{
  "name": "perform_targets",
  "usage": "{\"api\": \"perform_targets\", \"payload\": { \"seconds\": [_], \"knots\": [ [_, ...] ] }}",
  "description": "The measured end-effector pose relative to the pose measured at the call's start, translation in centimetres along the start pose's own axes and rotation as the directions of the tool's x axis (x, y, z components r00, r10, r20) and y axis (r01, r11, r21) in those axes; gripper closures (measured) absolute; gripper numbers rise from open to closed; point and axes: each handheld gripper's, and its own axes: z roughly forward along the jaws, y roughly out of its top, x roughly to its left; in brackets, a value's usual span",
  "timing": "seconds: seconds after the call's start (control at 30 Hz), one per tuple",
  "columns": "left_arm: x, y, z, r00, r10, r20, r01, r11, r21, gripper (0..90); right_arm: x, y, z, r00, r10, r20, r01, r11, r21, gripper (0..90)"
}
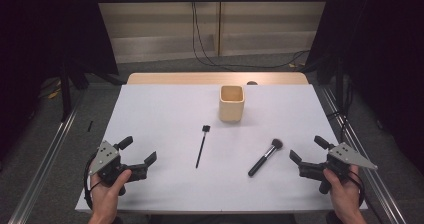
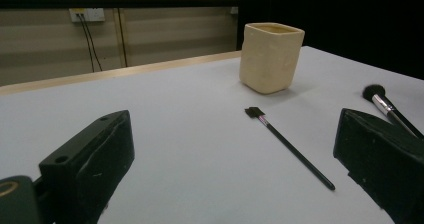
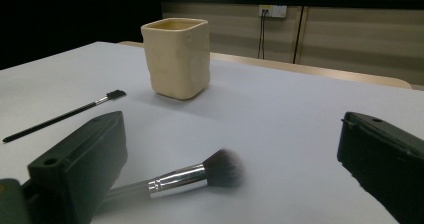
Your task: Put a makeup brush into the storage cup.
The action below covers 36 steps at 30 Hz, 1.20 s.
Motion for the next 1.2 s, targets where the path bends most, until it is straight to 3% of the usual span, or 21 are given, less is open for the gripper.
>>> {"api": "perform_targets", "payload": {
  "seconds": [0.23, 0.43, 0.67, 0.83, 1.07, 1.2],
  "knots": [
    [0.0, 0.1, 0.2, 0.9998, 0.009, -0.015, -0.009, 1.0000, -0.003, 2.9, -0.1, -0.1, 0.2, 1.0000, 0.005, -0.002, -0.005, 1.000, 0.003, 0.0],
    [-0.3, -0.1, 0.5, 0.9997, -0.022, -0.009, 0.023, 0.9997, 0.013, 2.9, -0.1, -0.1, 0.2, 0.9999, 0.009, -0.009, -0.009, 1.000, 0.002, 0.0],
    [-0.9, 0.1, 1.2, 0.9999, 0.013, 0.008, -0.014, 0.9994, 0.030, 3.2, -0.1, -0.1, 0.1, 0.9998, 0.014, -0.015, -0.014, 1.000, 0.006, 0.0],
    [-0.9, 0.2, 1.6, 0.9999, 0.010, -0.007, -0.010, 0.9989, 0.046, 5.5, 0.0, -0.1, -0.1, 0.9998, 0.013, -0.017, -0.013, 1.000, 0.007, 0.0],
    [-1.2, 1.1, 2.2, 1.0000, 0.004, 0.006, -0.004, 0.9997, 0.025, 5.2, -0.1, -0.1, -0.2, 0.9998, 0.018, -0.011, -0.018, 1.000, 0.006, 0.0],
    [-1.3, 1.6, 2.4, 0.9997, 0.021, 0.011, -0.021, 0.9994, 0.027, 5.2, 0.1, -0.1, -0.4, 0.9998, 0.016, -0.011, -0.016, 1.000, 0.003, 0.0]
  ]
}}
